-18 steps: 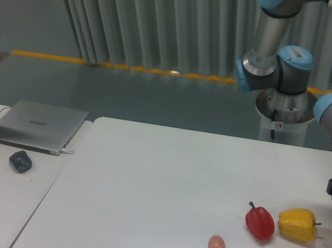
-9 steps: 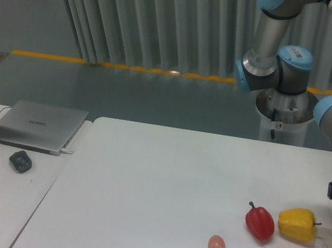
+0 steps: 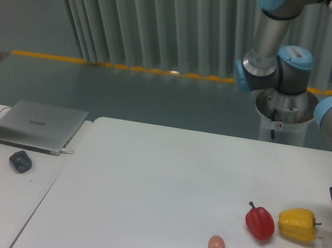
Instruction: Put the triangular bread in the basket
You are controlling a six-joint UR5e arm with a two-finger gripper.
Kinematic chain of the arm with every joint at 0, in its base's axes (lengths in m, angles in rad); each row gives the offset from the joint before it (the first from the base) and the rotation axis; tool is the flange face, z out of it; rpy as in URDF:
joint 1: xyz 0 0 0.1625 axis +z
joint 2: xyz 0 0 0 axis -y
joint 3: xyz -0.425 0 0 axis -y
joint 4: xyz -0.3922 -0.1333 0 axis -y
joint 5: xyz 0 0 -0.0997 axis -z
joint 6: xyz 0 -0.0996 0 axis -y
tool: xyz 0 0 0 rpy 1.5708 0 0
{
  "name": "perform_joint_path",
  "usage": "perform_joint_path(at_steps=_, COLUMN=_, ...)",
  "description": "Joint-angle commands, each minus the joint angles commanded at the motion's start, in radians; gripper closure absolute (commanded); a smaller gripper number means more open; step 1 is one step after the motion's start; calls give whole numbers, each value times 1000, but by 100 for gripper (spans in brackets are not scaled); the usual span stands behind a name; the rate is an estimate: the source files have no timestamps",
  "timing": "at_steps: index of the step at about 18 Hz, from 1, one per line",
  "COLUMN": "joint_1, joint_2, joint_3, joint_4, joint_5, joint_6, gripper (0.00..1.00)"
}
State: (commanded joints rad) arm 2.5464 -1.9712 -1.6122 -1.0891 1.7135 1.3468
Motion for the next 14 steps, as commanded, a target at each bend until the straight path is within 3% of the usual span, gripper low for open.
perform_joint_path(at_steps=8, joint_1=5, joint_2=14, joint_3=-2, joint_4=-2, joint_5=-6, joint_6=0, gripper=100)
perform_joint_path(at_steps=14, joint_1=8, joint_2=35, joint_3=0, joint_4=-5, joint_5=-12, joint_6=2, gripper=100)
